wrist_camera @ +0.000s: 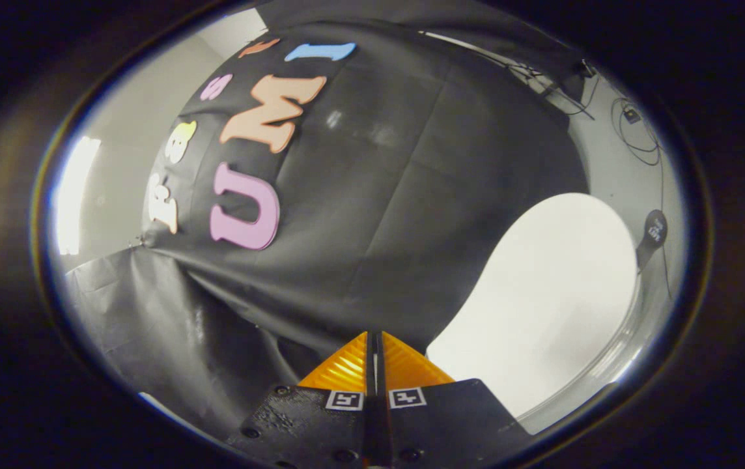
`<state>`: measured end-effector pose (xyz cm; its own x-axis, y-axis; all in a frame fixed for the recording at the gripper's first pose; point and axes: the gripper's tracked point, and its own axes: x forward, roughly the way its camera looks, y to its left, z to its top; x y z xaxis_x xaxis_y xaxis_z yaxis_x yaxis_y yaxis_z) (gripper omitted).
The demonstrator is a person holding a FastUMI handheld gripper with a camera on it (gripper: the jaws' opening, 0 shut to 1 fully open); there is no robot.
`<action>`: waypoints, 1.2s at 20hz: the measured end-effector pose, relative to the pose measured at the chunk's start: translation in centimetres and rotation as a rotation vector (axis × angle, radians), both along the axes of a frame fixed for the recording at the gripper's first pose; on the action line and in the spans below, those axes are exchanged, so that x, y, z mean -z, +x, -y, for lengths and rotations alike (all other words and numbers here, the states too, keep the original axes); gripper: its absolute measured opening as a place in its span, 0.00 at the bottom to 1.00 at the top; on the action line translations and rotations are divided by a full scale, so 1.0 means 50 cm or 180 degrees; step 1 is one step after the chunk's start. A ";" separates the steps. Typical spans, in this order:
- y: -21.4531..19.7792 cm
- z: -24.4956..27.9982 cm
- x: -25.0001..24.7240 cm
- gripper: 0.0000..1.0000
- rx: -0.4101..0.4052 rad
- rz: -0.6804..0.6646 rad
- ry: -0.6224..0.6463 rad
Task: Open the toilet lid.
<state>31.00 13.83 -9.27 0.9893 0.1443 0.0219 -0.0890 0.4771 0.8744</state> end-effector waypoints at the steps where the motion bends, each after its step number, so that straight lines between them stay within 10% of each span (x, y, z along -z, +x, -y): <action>1: -0.001 0.032 0.026 0.00 0.0138 -0.0101 0.0038; 14: -0.110 0.324 0.270 0.15 0.1030 -0.0551 0.0779; 24: -0.098 0.381 0.350 0.17 0.1044 -0.0554 0.1185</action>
